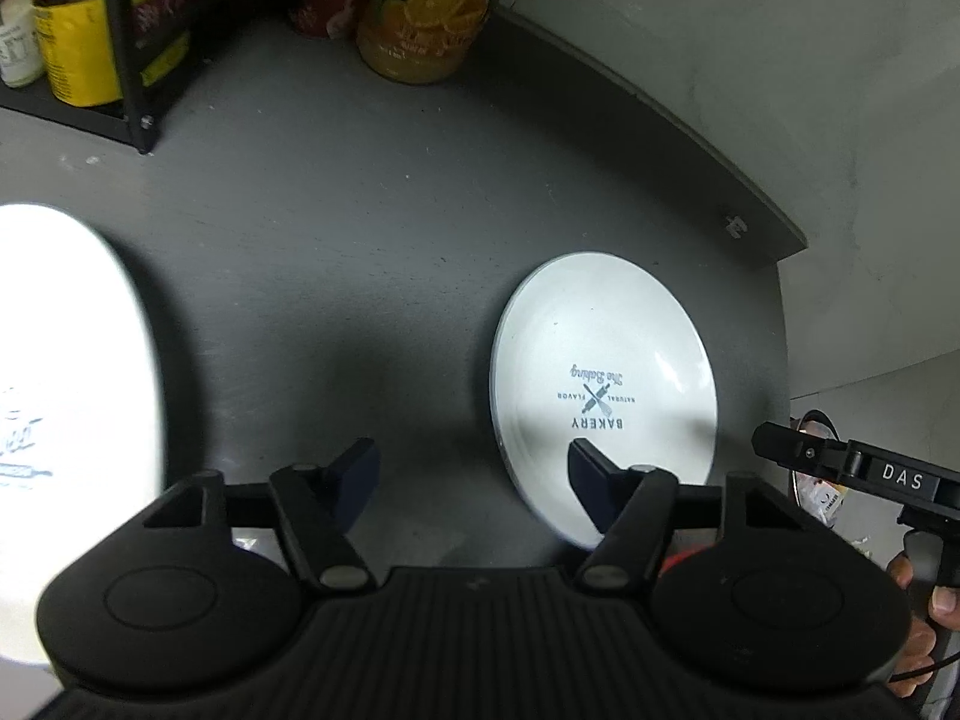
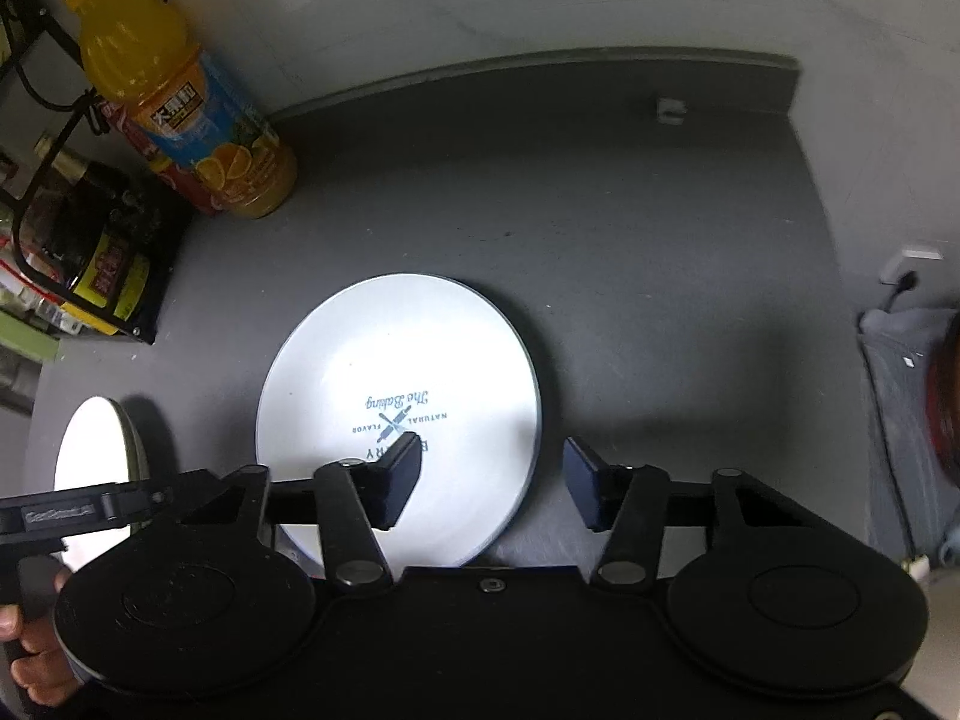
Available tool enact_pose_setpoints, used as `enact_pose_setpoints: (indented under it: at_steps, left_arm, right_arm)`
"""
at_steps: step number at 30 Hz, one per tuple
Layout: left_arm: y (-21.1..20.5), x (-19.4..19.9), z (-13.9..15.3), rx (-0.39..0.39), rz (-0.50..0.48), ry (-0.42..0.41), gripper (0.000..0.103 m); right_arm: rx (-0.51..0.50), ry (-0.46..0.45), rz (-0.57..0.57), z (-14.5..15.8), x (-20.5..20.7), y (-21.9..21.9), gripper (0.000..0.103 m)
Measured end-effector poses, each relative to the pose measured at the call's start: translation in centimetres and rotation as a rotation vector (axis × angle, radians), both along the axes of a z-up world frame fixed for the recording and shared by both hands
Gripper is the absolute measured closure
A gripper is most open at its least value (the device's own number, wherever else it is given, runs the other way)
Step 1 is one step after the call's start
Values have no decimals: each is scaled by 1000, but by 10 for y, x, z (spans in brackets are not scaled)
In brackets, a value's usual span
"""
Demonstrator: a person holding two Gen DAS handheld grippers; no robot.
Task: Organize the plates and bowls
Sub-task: 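Move both tools to the white 'BAKERY' plate and close on its rim, then carry the 'BAKERY' plate with both tools onto the 'Sweet' plate stack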
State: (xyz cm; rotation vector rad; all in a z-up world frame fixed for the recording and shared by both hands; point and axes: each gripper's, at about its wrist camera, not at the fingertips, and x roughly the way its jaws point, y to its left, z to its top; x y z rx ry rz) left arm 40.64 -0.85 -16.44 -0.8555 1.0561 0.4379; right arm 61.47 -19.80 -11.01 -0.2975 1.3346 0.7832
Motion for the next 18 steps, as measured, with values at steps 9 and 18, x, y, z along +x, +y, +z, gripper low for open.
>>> enact_pose_setpoints:
  at_steps: [9, 18]
  left_arm:
    - [5, 22, -34, -29, 4, 35, 57]
    - [11, 35, -46, -49, 18, 40, 78]
  right_arm:
    - [-60, 45, 46, -45, 27, 16, 63]
    - [-97, 61, 74, -65, 35, 30, 74]
